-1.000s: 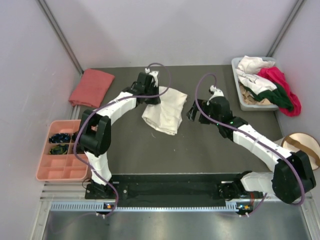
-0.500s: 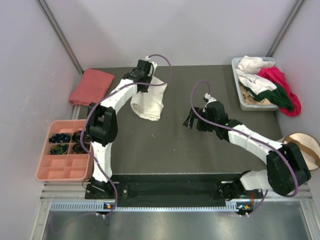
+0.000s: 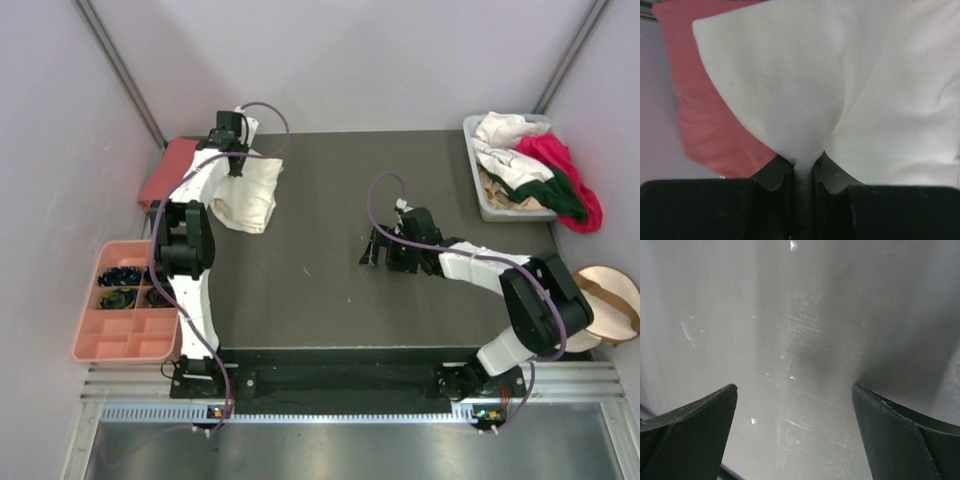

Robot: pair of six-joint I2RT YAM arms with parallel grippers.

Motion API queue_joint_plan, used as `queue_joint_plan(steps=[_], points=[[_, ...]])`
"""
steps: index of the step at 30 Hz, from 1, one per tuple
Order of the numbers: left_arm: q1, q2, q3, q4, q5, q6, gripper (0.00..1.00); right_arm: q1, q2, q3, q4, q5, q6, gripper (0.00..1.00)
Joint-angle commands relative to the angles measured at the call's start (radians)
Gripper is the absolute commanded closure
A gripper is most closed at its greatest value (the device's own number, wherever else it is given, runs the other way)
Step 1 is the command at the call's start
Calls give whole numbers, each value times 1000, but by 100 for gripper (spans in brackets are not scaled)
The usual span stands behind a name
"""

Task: Fold and stack the t-shirts
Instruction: Put the neatly folded tshirt into the corner of the board with the left arm

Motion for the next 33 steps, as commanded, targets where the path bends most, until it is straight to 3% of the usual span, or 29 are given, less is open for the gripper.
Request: queue_joint_plan(steps=[1,14,33], points=[[52,32,99,85,-18,106,100,-5,66,47,68,-41,4,1],[144,153,213,242,-133,283,100,-5,226,93,118,-124,35,1],[164,55,177,351,-171,344,100,-5,346,124,181,-181,61,1]])
